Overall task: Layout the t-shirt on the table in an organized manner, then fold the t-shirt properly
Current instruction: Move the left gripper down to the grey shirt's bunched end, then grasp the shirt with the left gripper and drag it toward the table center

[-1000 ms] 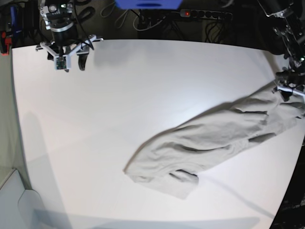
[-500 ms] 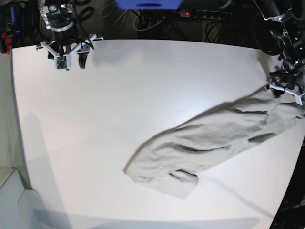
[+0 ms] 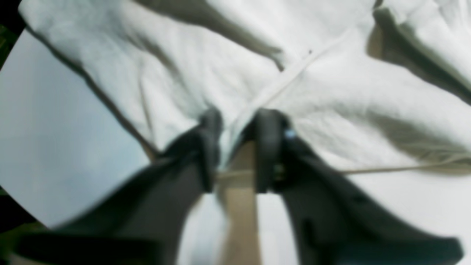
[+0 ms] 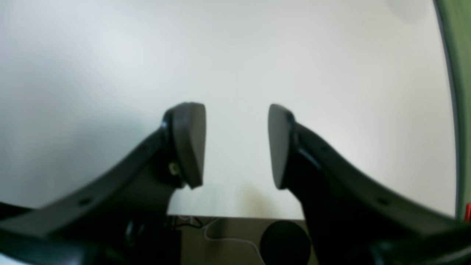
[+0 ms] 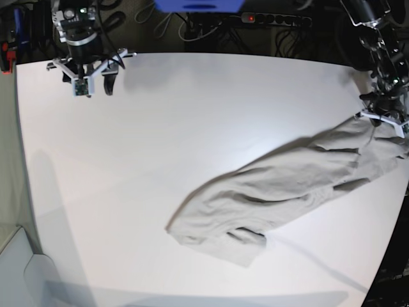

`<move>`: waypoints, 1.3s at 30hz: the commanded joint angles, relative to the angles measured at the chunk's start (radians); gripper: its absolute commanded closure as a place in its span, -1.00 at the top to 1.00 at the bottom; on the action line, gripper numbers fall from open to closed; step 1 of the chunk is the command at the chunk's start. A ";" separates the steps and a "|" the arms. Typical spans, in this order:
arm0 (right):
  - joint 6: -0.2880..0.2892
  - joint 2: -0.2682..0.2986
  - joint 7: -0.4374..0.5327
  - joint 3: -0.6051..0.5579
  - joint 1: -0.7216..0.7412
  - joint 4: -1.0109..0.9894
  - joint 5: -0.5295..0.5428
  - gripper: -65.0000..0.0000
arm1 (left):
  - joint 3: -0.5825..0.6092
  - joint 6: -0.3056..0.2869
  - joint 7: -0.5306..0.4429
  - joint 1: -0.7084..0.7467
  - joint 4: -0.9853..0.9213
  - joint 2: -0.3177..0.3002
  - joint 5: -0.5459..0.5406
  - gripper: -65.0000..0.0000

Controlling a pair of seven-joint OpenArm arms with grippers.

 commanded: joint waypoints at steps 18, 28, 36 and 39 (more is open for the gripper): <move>0.005 0.005 0.023 0.005 0.150 0.020 0.001 -0.56 | -0.005 -0.001 0.143 0.016 0.512 0.041 -0.008 -0.98; 0.003 -0.001 -0.086 0.000 0.266 0.021 0.000 -0.66 | 0.296 -0.001 0.159 -0.036 0.686 0.048 -0.009 -0.98; 0.005 -0.001 -0.097 0.006 0.262 0.021 0.000 -0.66 | 0.524 -0.001 0.159 -0.150 0.690 0.139 -0.009 -0.98; 0.005 -0.002 -0.097 0.006 0.236 0.021 0.000 -0.66 | 0.624 -0.001 0.159 -0.208 0.693 0.153 -0.009 -0.98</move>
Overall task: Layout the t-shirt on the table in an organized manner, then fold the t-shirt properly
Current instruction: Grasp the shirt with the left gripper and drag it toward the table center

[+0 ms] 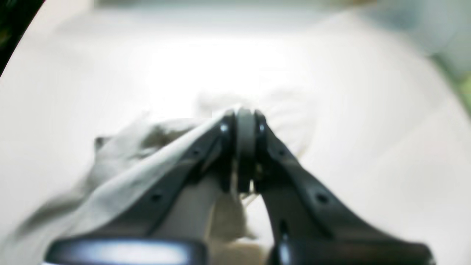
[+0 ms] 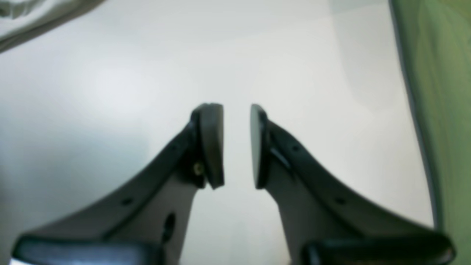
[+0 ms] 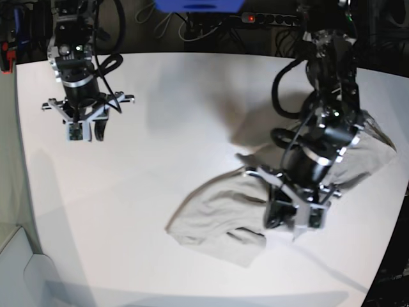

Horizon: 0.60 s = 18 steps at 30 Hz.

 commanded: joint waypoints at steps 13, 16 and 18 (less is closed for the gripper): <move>0.006 0.050 0.013 0.166 -0.072 0.018 -0.002 -0.66 | 0.501 -0.001 -0.024 -0.017 -0.024 0.139 0.164 -0.97; 0.013 0.050 0.013 0.243 -0.074 0.018 -0.002 -0.66 | 0.563 0.000 -0.024 -0.017 -0.062 0.154 0.213 -0.97; 0.063 0.050 0.013 0.291 -0.074 0.018 0.000 -0.66 | 0.570 0.000 -0.024 -0.016 -0.072 0.165 0.217 -0.94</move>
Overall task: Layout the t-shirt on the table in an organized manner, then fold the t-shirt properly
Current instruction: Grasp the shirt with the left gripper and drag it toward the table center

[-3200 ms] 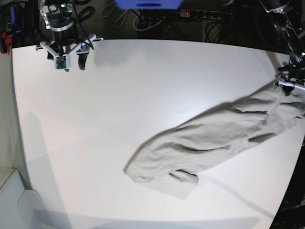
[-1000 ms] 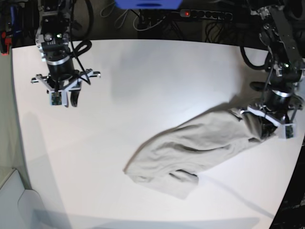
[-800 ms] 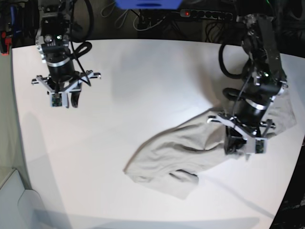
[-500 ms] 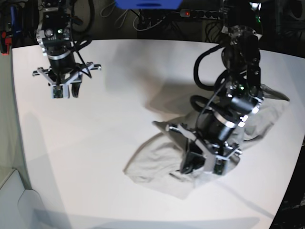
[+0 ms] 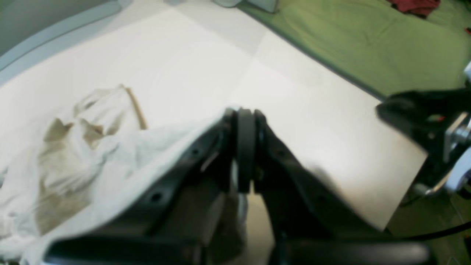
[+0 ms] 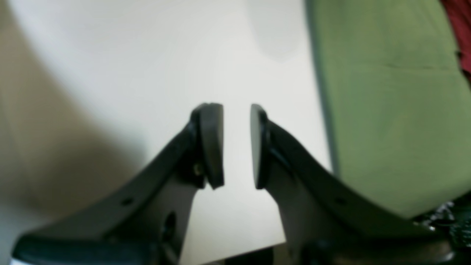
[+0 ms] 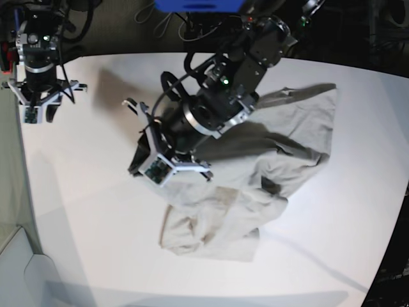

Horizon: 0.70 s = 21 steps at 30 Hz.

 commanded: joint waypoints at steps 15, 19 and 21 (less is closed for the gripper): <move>0.051 0.006 0.025 0.031 0.011 0.017 0.002 -0.21 | -0.100 0.014 -0.038 0.018 0.023 0.020 -0.004 1.00; 0.051 0.006 0.025 0.032 0.066 0.017 0.002 -0.21 | -0.390 0.014 -0.038 0.013 0.025 0.101 -0.005 1.00; 0.051 0.003 0.025 0.029 0.095 0.017 0.002 -0.20 | -0.499 0.007 -0.029 0.013 0.030 0.121 -0.007 1.00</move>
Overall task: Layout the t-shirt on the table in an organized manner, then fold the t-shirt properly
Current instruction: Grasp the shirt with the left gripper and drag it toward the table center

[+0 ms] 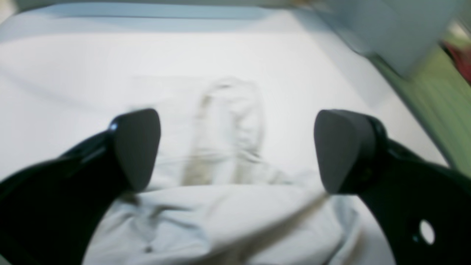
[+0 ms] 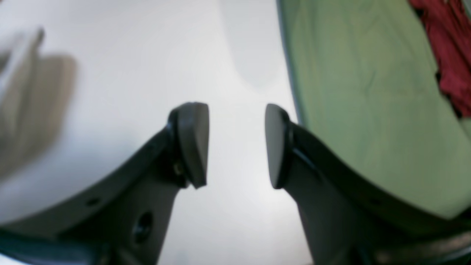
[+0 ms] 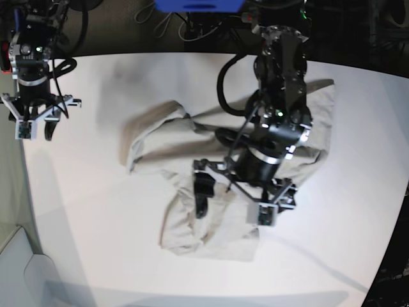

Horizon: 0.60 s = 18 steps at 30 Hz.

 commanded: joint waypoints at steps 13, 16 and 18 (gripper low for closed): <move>0.147 0.020 -0.179 -0.197 0.307 0.017 -0.002 -0.20 | -0.206 -0.013 -0.017 0.311 0.026 -0.222 -0.012 1.00; 0.197 0.020 -0.179 -0.318 0.379 0.017 -0.004 -0.20 | -0.255 -0.013 -0.016 0.361 0.025 -0.219 -0.012 1.00; 0.240 0.020 -0.179 -0.408 0.431 0.016 -0.006 -0.20 | -0.266 -0.013 -0.016 0.389 0.025 -0.219 -0.012 1.00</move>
